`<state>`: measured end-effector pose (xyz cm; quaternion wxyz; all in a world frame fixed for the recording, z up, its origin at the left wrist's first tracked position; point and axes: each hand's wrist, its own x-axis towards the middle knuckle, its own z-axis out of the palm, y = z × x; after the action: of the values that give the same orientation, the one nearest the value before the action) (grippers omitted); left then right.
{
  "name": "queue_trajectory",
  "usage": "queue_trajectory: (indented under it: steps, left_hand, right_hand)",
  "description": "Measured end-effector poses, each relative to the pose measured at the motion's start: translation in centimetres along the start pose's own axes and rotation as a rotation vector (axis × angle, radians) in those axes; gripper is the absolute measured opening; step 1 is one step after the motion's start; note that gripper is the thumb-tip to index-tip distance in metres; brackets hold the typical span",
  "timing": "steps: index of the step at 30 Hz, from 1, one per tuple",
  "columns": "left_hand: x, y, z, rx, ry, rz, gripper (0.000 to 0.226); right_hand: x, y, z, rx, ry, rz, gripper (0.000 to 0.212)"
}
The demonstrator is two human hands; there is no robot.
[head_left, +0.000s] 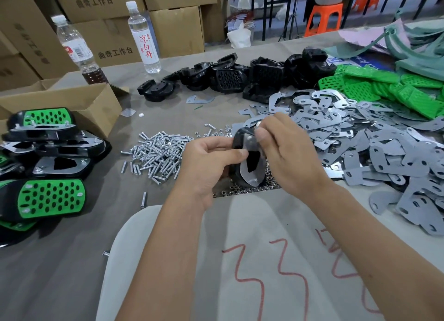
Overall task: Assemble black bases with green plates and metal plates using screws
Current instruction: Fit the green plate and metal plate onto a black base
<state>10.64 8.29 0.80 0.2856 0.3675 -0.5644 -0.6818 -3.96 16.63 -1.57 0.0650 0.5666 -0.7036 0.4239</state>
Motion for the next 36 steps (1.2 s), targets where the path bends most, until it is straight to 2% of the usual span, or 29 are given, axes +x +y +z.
queue_trajectory:
  steps: [2,4,5,7,10,14,18,21,24,27,30,36]
  left_hand:
    - [0.7,-0.1,-0.3,-0.077,0.134,-0.021,0.012]
    - [1.5,-0.3,-0.7,-0.232,0.249,-0.055,0.012]
    - [1.7,-0.3,-0.9,-0.342,0.265,-0.086,0.012]
    - [1.9,-0.2,-1.2,-0.560,0.225,-0.142,0.012]
    - [2.0,-0.3,-1.1,-0.666,0.117,-0.175,0.014]
    - [1.8,-0.4,-0.7,-0.657,0.051,-0.199,0.026]
    - [1.6,-0.8,-0.2,-0.543,0.095,-0.166,0.050]
    - [1.5,-1.1,0.2,-0.497,0.138,-0.117,0.047]
    - [1.3,-1.2,0.6,-0.473,0.070,-0.098,0.047]
    - [1.3,-1.2,0.7,-0.456,0.023,-0.084,0.053]
    - [1.3,-1.3,0.7,-0.440,-0.009,-0.086,0.049]
    - [1.1,-1.5,0.8,-0.404,-0.057,-0.109,0.045]
  right_hand:
    - [0.0,1.4,-0.8,-0.068,-0.135,0.068,0.029]
    - [-0.1,2.6,-1.5,-0.243,-0.372,0.127,0.031]
    - [-0.2,2.9,-1.7,-0.277,-0.462,0.147,0.031]
    - [-0.3,2.9,-1.6,-0.230,-0.500,0.136,0.021]
    - [-0.3,2.2,-1.2,-0.157,-0.437,0.097,0.007]
    - [-0.2,2.5,-1.4,-0.050,-0.277,0.143,0.015]
    - [-0.3,2.2,-1.1,0.213,-0.113,0.251,0.018]
    - [-0.3,1.5,-1.0,0.477,0.006,0.255,0.020]
    - [-0.4,0.9,-0.7,0.606,0.030,0.265,0.024]
    - [-0.7,0.5,-0.4,0.604,0.041,0.269,0.021]
    - [-0.5,0.6,-0.5,0.581,0.077,0.221,0.013]
    - [-0.6,0.4,-0.3,0.625,0.044,0.177,0.009]
